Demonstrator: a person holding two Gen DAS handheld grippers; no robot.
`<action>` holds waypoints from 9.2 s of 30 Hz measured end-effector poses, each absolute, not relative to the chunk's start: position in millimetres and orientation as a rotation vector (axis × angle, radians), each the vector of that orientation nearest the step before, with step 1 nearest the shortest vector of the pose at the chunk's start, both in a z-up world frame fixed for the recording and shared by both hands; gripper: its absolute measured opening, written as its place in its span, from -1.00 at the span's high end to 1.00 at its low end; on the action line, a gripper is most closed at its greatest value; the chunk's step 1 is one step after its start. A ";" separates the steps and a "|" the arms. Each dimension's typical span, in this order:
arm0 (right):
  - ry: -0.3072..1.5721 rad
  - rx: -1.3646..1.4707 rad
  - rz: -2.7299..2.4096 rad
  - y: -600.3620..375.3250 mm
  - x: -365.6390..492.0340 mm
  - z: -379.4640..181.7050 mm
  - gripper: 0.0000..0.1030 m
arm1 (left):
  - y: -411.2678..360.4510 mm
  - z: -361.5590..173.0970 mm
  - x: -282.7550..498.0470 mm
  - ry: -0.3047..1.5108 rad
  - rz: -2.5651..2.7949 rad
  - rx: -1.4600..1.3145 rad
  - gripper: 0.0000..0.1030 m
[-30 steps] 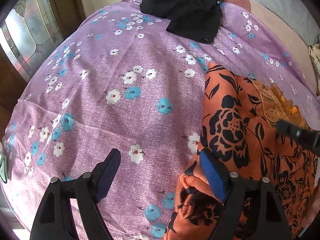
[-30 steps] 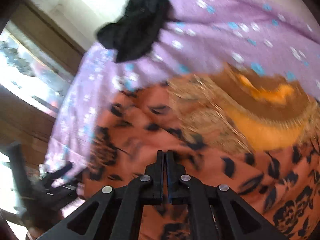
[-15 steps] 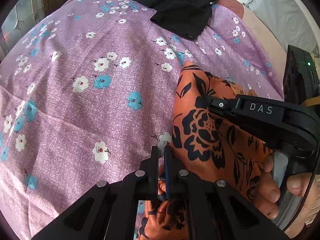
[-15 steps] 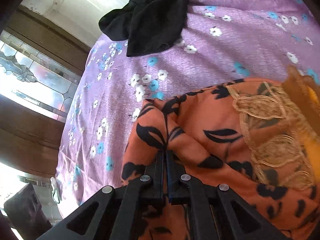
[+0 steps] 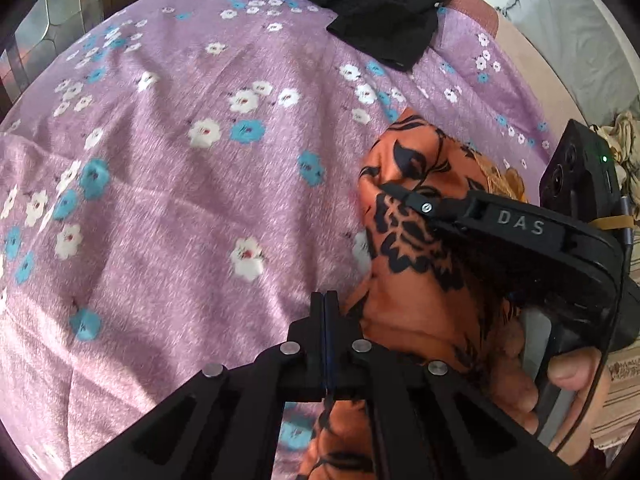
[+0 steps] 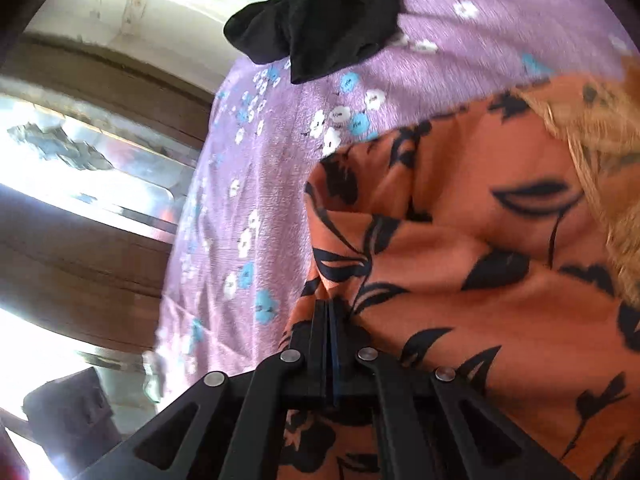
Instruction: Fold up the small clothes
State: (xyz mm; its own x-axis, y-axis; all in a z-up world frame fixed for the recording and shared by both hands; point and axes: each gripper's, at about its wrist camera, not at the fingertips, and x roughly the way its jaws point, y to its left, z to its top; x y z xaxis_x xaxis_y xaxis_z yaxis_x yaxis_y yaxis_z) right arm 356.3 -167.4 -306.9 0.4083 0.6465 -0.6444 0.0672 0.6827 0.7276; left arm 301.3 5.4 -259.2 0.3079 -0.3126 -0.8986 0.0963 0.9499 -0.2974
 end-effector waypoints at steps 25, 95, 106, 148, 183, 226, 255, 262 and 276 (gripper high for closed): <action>1.093 0.578 -0.047 -374.2 192.4 -276.6 0.95 | -81.2 -246.6 274.6 0.923 -0.105 0.420 0.12; 1.265 0.965 -0.137 -415.0 -150.6 -342.1 -0.48 | 79.9 -279.2 33.4 1.222 -0.302 -0.243 -0.26; 1.204 0.879 -0.014 -384.5 -139.8 -340.5 0.72 | 85.9 -264.4 36.3 1.199 -0.345 -0.284 0.80; 0.742 1.049 -0.246 -569.2 178.1 -287.7 0.75 | -16.2 -267.8 391.8 1.042 -0.315 -0.559 0.21; 0.998 0.483 -0.100 -424.3 230.1 -249.4 0.31 | -99.5 -248.2 228.9 1.015 -0.164 0.098 -0.55; 0.993 0.622 0.056 -345.3 119.2 -234.8 -0.28 | -51.5 -225.4 185.8 0.908 0.005 0.065 -0.70; 0.966 0.833 -0.015 -413.3 129.7 -265.7 -0.46 | -105.7 -252.3 221.3 0.908 -0.045 0.258 -0.72; 0.985 0.742 -0.020 -399.0 137.3 -260.5 -0.60 | -103.5 -252.8 220.5 0.895 -0.073 0.263 -0.72; 0.940 0.567 -0.095 -386.5 147.4 -237.8 -0.45 | -101.6 -252.8 218.0 0.883 -0.102 0.269 -0.72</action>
State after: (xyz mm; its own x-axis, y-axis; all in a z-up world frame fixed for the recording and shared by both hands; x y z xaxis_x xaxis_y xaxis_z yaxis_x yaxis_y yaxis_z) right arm 147.4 -386.5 -237.8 0.5968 0.1639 -0.7854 0.3172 0.8510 0.4186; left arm 218.0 -101.6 -252.8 0.6325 0.0226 -0.7742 0.1982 0.9616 0.1900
